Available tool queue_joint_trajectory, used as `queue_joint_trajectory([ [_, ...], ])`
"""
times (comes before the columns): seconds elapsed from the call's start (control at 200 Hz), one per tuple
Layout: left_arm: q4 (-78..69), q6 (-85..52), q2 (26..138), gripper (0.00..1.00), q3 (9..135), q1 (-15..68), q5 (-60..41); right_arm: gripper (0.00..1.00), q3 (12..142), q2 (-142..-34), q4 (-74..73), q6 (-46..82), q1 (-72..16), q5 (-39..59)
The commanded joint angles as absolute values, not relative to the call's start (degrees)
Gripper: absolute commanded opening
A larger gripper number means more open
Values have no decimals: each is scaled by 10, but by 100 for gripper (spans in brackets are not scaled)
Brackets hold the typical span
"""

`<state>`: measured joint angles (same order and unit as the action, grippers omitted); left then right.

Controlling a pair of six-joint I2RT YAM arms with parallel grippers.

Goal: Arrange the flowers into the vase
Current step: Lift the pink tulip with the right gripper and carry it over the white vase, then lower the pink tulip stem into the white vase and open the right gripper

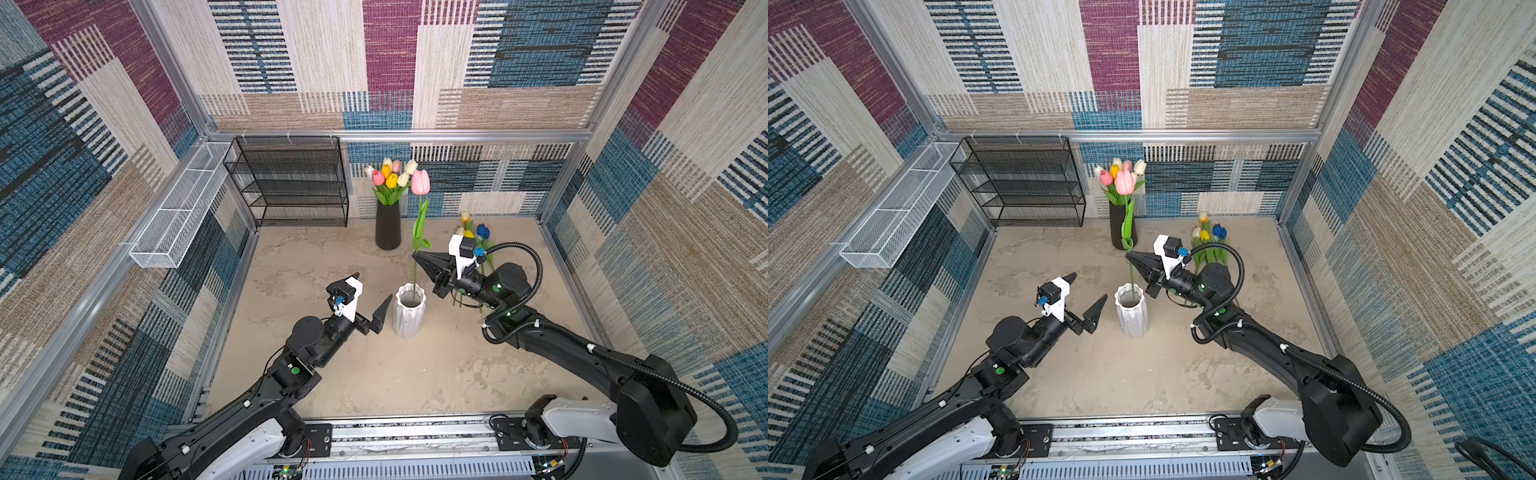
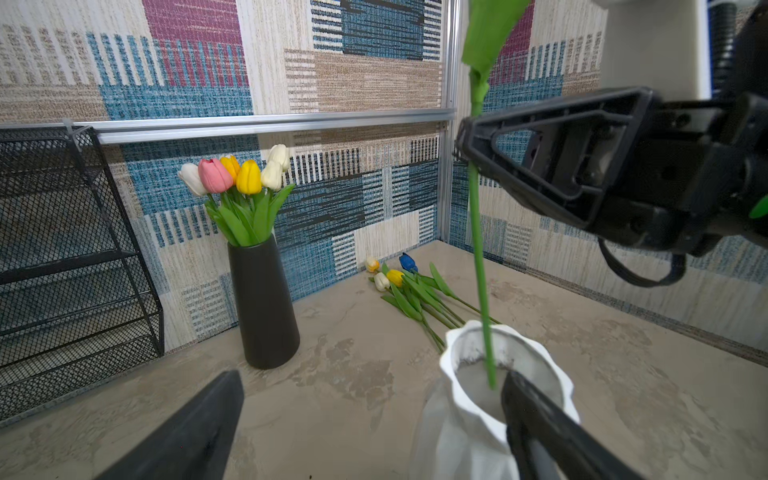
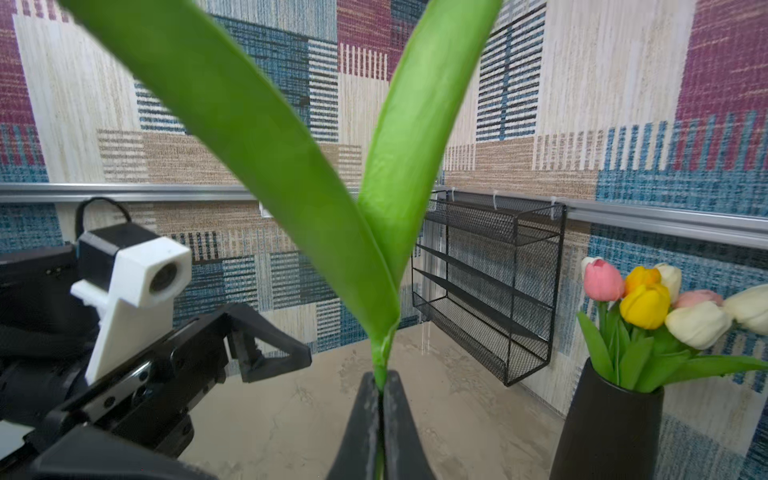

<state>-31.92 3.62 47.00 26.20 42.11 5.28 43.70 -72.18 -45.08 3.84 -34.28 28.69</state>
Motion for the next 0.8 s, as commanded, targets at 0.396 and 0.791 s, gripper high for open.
queue_joint_trajectory([
  [0.396,-345,41,526,100,291,420,26,0,435,-737,-464,-44,-343,276],
  [0.791,-339,47,511,100,287,419,35,13,385,-728,-439,-90,-343,308],
])
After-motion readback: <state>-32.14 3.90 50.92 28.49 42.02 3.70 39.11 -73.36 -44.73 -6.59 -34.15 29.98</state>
